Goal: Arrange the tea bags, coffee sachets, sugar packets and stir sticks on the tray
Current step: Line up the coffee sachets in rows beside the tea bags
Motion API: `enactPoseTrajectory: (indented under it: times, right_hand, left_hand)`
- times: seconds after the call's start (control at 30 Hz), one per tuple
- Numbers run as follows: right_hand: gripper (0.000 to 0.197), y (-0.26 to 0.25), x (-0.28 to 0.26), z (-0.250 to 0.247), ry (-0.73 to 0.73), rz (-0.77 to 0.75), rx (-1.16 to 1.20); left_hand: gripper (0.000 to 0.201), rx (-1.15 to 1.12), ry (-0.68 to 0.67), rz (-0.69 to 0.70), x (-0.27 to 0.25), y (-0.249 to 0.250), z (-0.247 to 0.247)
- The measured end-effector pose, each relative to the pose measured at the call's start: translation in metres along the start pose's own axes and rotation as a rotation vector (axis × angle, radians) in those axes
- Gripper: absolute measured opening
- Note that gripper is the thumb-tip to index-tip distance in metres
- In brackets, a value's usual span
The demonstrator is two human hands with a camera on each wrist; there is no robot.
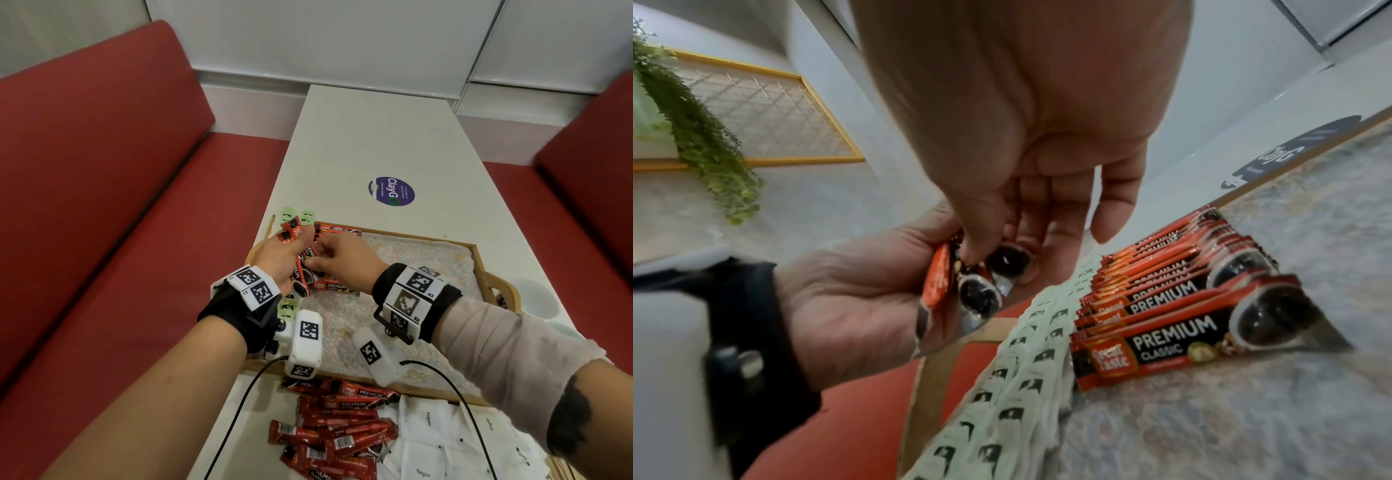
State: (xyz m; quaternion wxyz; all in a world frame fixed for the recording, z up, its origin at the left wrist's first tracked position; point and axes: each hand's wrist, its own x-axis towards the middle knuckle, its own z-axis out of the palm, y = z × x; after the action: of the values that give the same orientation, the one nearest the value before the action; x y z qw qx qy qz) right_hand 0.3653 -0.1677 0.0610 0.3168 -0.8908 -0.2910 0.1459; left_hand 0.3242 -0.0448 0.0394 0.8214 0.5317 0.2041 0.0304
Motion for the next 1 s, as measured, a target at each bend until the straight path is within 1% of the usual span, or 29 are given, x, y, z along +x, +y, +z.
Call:
enactPoseTrajectory:
  times: [0.03,0.1,0.2,0.23,0.3,0.37,0.43,0.53,0.57,0.6,0.7,0.8,0.87,1.0]
  right_hand:
    - [0.030,0.000,0.000,-0.001,0.004,0.004,0.005]
    - [0.025,0.001,0.001,-0.004,0.009,0.010,0.021]
    - [0.028,0.006,0.001,-0.009,0.028,0.022,0.026]
    - [0.028,0.009,0.001,-0.010,0.031,0.030,0.008]
    - [0.030,0.015,-0.001,-0.013,0.022,0.058,-0.031]
    - [0.028,0.021,-0.003,-0.015,-0.016,0.096,-0.077]
    - [0.018,0.025,-0.006,-0.017,-0.087,0.120,-0.184]
    - [0.006,0.026,-0.011,-0.017,-0.194,0.124,-0.370]
    - [0.006,0.026,-0.013,-0.016,-0.216,0.121,-0.404]
    - [0.010,0.026,-0.014,-0.015,-0.228,0.121,-0.431]
    - [0.016,0.025,-0.015,-0.012,-0.244,0.139,-0.489]
    - [0.005,0.023,-0.015,-0.011,-0.234,0.141,-0.526]
    - [0.009,0.023,-0.016,-0.012,-0.216,0.138,-0.555]
    - [0.003,0.019,-0.019,-0.014,-0.207,0.135,-0.611]
  left_hand:
    - [0.017,-0.007,-0.003,-0.011,0.000,0.001,0.001]
    - [0.013,-0.007,0.002,-0.009,0.000,0.002,0.001]
    - [0.029,-0.019,0.029,0.006,0.002,0.004,-0.002]
    - [0.027,-0.024,0.044,0.013,0.003,0.005,-0.004]
    - [0.013,-0.045,0.085,0.018,0.004,0.007,-0.006]
    - [0.011,-0.061,0.138,0.013,0.005,0.008,-0.009]
    - [0.012,-0.069,0.169,0.014,0.006,0.009,-0.011]
    - [0.012,-0.084,0.178,0.011,0.006,0.010,-0.012]
    - [0.012,-0.086,0.179,0.013,0.006,0.010,-0.011]
    - [0.012,-0.089,0.180,0.014,0.006,0.010,-0.011]
    - [0.012,-0.093,0.181,0.007,0.004,0.010,-0.010]
    - [0.012,-0.097,0.181,0.003,0.004,0.010,-0.010]
    - [0.012,-0.099,0.183,-0.005,0.004,0.010,-0.009]
    - [0.012,-0.099,0.185,-0.016,0.003,0.011,-0.008]
